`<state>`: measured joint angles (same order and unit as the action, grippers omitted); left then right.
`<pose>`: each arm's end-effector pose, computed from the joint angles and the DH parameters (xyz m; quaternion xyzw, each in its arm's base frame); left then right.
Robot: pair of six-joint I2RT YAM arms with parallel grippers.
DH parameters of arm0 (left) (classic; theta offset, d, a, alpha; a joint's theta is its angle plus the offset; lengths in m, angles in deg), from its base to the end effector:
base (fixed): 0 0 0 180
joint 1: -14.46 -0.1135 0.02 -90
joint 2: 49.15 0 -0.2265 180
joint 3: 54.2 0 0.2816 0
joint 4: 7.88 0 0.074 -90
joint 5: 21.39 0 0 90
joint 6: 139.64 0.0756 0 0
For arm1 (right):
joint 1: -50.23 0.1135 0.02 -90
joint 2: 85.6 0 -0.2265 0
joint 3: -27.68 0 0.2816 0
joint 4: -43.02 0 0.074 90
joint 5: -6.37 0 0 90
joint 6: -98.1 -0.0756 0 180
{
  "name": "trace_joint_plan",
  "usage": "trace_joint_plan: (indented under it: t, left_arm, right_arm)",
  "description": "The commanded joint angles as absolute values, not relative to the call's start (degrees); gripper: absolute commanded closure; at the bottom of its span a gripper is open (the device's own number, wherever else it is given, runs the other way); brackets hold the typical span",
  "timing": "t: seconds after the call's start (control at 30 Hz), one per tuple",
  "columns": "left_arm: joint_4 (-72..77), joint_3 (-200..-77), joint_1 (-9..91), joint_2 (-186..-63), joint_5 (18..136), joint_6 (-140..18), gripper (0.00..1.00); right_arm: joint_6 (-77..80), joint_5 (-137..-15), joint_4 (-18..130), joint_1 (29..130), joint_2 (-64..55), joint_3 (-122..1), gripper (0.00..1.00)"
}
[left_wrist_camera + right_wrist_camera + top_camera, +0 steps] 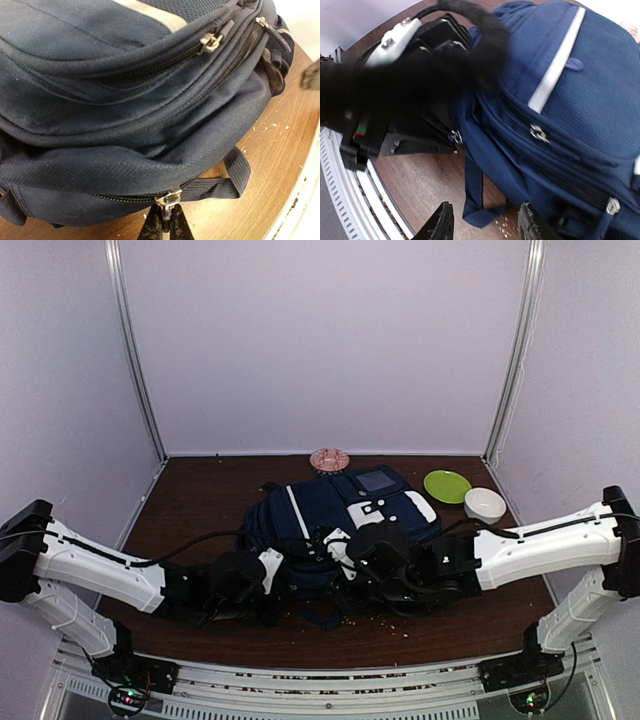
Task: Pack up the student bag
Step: Zip the student bag at the center of the board.
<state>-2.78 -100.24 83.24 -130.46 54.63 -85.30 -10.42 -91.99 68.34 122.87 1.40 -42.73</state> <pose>0.1357 -0.2991 0.0793 0.2078 0.8781 -0.2616 0.3425 0.1265 0.3678 0.1599 -0.3879 0.8246 0.2437 0.3320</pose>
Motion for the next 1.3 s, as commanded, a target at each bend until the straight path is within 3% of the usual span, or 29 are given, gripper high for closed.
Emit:
trace_joint_plan:
  t: [0.0, 0.37, 0.77, 1.13, 1.27]
  left_arm:
    - [-5.3, -99.8, 82.9, -129.2, 55.0, -85.1, 1.00]
    - [-6.1, -99.5, 82.9, -129.2, 55.5, -85.0, 1.00]
    - [-8.2, -98.1, 82.9, -128.5, 55.9, -85.9, 1.00]
    - [-12.6, -96.0, 82.3, -128.7, 58.1, -87.0, 1.00]
    - [-15.6, -94.5, 81.6, -127.9, 59.8, -87.0, 1.00]
  right_arm:
    - [-8.8, -93.2, 64.8, 123.9, 5.3, -48.2, 0.54]
    - [-7.7, -99.3, 64.3, 124.0, 13.2, -51.3, 0.53]
    - [-10.1, -102.2, 62.3, 122.9, 13.3, -47.4, 0.54]
    - [-8.7, -95.0, 46.5, 122.2, 2.6, -33.8, 0.52]
    - [-6.6, -91.8, 31.4, 121.7, 0.5, -25.1, 0.51]
